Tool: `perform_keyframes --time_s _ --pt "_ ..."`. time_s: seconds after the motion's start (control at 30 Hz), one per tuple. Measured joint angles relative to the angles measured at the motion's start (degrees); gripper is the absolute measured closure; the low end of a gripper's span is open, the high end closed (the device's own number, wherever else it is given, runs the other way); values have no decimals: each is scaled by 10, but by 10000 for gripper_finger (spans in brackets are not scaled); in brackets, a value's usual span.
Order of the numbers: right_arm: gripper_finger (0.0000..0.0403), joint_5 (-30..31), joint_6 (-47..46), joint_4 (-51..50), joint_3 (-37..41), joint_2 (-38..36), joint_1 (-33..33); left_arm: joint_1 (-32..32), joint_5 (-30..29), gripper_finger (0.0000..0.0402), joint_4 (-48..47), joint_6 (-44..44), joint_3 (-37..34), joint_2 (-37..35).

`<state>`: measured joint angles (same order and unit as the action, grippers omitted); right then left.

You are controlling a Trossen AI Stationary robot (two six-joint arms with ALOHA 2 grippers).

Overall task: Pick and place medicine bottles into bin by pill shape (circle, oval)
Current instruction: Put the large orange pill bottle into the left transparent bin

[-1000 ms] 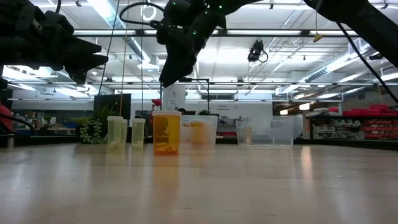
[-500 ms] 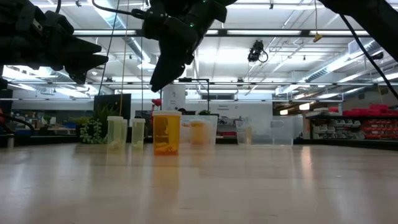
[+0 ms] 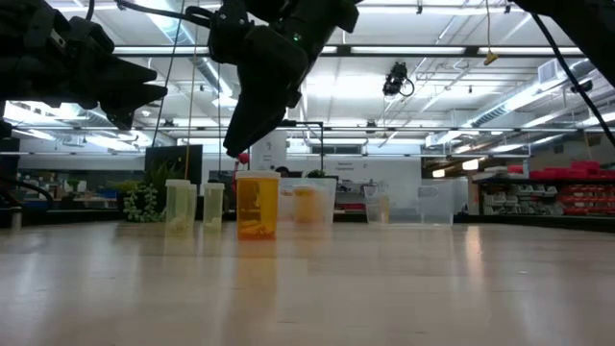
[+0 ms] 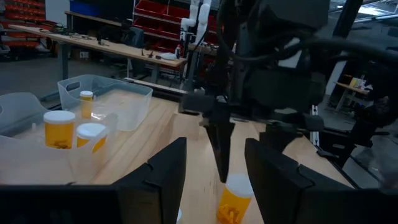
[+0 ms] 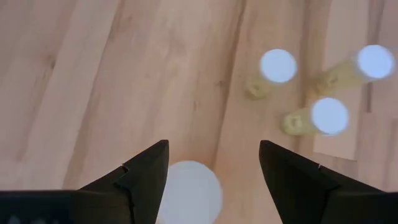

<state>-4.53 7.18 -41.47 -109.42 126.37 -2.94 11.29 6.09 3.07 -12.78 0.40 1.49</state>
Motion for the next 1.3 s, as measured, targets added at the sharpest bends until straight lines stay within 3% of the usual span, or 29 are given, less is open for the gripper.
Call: perform_keyframes --time_s 0.63,0.93,1.3 --pt "146 39 8 42 86 0 -23 0 0 230 0 0 0 0" --pt "146 45 10 52 90 0 -22 0 0 230 0 0 0 0" --pt "183 45 -6 52 90 0 -16 0 0 230 0 0 0 0"
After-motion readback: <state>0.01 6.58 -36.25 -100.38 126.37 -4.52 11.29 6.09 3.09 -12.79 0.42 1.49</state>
